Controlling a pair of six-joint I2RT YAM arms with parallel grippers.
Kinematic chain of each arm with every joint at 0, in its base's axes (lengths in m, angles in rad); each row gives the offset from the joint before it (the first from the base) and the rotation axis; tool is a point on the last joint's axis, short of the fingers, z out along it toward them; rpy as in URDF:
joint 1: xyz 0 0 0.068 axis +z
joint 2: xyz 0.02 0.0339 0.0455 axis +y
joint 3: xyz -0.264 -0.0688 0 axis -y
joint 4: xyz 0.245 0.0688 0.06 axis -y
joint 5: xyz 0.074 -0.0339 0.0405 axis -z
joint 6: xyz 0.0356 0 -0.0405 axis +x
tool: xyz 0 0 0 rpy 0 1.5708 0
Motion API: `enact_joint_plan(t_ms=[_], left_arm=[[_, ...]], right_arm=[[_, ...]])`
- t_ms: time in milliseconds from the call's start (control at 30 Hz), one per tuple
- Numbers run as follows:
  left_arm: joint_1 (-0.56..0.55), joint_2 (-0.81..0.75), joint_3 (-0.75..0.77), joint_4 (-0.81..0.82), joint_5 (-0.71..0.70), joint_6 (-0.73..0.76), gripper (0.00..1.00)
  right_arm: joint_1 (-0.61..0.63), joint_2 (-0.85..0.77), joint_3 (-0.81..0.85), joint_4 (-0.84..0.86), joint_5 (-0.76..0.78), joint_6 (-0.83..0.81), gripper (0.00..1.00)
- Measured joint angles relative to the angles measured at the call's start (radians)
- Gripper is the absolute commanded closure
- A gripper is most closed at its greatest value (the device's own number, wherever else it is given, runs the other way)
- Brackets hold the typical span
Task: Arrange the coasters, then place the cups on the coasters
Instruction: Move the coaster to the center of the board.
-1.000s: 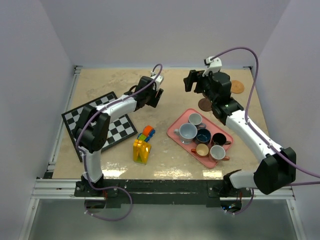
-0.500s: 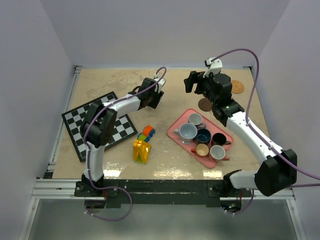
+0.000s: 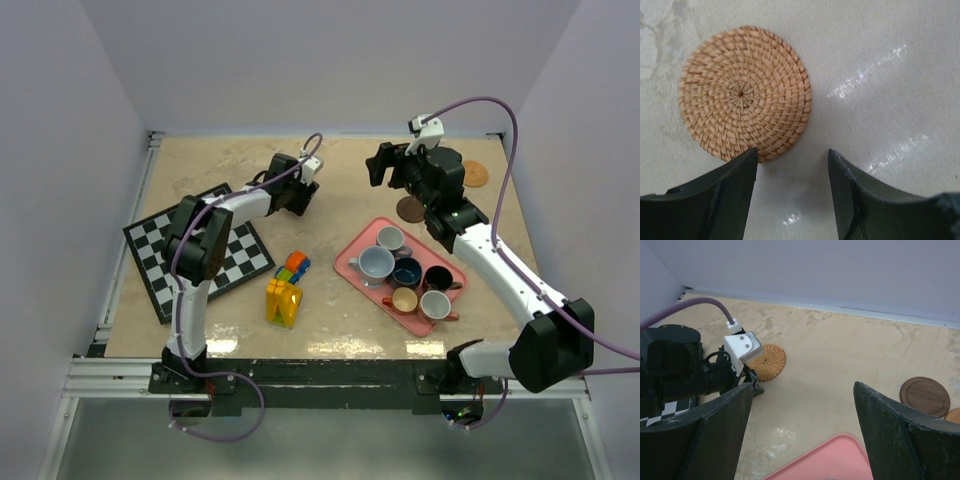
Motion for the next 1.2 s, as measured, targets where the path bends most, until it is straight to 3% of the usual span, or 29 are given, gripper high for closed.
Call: enact_joint_plan(t_ms=[267, 400, 900, 1200], left_arm=[[0.023, 0.037, 0.046, 0.002, 0.067, 0.038, 0.36], [0.023, 0.069, 0.095, -0.004, 0.063, 0.036, 0.41], [0.088, 0.206, 0.348, -0.141, -0.089, -0.07, 0.43], [0.139, 0.219, 0.377, -0.173, -0.169, -0.105, 0.44]], right_arm=[[0.0, 0.0, 0.0, 0.0, -0.017, 0.003, 0.14], [0.0, 0.0, 0.0, 0.0, -0.017, 0.003, 0.14], [0.0, 0.0, 0.0, 0.0, -0.017, 0.003, 0.14], [0.0, 0.005, 0.0, 0.0, -0.017, 0.003, 0.14]])
